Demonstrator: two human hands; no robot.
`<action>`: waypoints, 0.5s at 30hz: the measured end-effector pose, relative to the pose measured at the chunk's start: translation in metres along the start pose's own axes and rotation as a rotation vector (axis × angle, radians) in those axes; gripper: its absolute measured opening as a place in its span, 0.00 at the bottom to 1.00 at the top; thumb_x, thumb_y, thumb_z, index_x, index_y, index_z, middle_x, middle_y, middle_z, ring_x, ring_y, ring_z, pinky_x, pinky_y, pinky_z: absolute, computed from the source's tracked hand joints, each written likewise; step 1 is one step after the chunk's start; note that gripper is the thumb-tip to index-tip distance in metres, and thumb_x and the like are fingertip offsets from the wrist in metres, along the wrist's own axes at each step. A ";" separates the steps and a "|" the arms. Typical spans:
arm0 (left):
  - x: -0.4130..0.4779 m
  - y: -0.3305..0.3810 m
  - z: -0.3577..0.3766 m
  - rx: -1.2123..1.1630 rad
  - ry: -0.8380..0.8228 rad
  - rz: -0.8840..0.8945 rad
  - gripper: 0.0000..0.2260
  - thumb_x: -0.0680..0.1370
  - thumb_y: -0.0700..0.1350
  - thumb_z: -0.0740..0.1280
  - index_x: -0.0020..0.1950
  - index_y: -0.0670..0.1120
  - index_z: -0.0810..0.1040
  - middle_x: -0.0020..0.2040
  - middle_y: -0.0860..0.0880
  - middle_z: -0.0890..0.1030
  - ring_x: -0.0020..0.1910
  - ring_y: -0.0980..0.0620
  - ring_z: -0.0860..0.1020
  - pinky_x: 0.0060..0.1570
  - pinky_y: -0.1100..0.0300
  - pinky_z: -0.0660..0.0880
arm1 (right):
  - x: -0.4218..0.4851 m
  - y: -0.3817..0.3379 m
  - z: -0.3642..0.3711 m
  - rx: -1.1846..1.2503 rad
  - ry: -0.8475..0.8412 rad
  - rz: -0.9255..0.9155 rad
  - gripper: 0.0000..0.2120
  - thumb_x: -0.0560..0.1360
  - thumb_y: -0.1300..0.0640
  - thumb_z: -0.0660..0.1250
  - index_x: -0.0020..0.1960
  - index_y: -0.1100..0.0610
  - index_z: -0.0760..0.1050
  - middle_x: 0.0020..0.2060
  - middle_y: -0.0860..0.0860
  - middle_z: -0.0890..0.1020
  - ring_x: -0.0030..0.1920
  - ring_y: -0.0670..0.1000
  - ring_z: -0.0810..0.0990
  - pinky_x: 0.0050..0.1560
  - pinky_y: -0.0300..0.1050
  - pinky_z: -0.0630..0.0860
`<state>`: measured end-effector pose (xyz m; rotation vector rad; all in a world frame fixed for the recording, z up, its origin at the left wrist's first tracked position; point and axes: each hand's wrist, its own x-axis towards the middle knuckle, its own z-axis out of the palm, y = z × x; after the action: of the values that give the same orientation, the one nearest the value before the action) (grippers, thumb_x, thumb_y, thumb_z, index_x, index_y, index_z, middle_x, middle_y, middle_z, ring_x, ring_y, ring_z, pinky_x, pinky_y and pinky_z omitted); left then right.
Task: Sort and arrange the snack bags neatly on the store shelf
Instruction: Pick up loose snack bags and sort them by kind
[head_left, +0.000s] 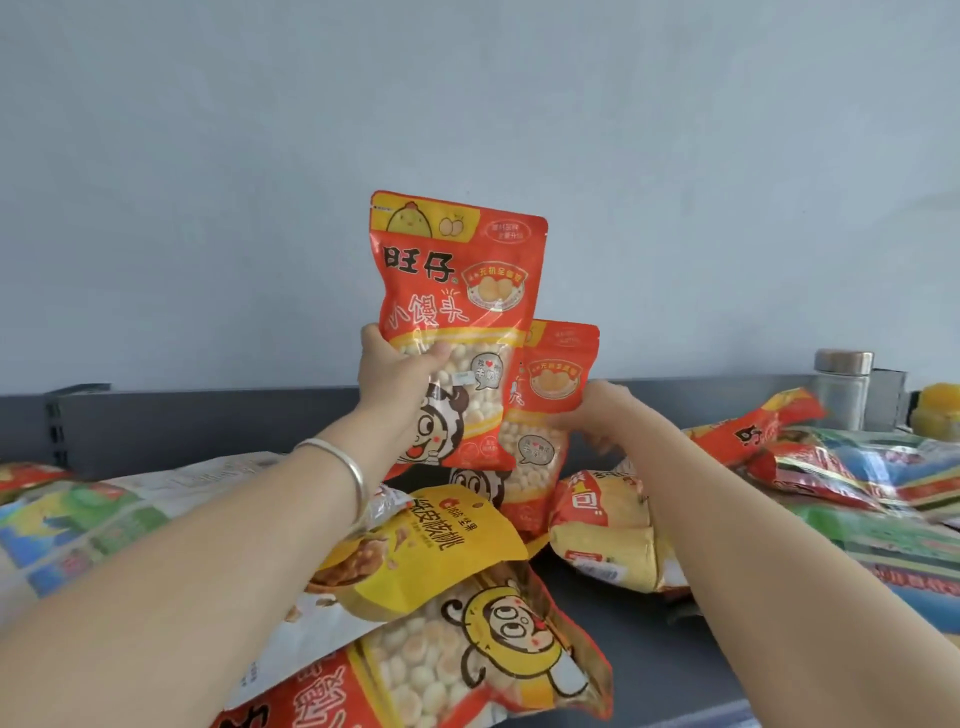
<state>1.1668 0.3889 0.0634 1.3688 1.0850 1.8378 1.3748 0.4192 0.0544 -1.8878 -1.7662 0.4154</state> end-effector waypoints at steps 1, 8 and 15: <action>-0.001 -0.001 0.006 -0.010 0.000 0.006 0.19 0.73 0.41 0.72 0.57 0.47 0.65 0.49 0.51 0.76 0.48 0.52 0.77 0.55 0.50 0.74 | -0.005 0.000 -0.006 -0.079 0.055 0.005 0.15 0.75 0.46 0.67 0.51 0.57 0.75 0.41 0.53 0.82 0.43 0.54 0.84 0.49 0.49 0.81; -0.003 -0.020 0.032 -0.033 -0.144 -0.077 0.19 0.77 0.44 0.67 0.64 0.47 0.63 0.57 0.47 0.76 0.56 0.47 0.76 0.59 0.48 0.72 | -0.029 -0.021 -0.016 0.469 -0.088 -0.164 0.11 0.76 0.57 0.67 0.58 0.55 0.73 0.54 0.55 0.81 0.50 0.55 0.83 0.52 0.52 0.81; -0.004 -0.046 0.033 0.723 -0.275 -0.006 0.35 0.80 0.52 0.60 0.77 0.51 0.39 0.71 0.41 0.57 0.66 0.39 0.66 0.66 0.49 0.65 | -0.036 -0.014 0.008 0.309 -0.049 0.005 0.23 0.75 0.44 0.68 0.61 0.58 0.69 0.53 0.54 0.79 0.50 0.55 0.82 0.48 0.49 0.81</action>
<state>1.1994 0.4171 0.0256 1.9355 1.6752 1.2245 1.3550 0.3857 0.0512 -1.6766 -1.6212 0.6990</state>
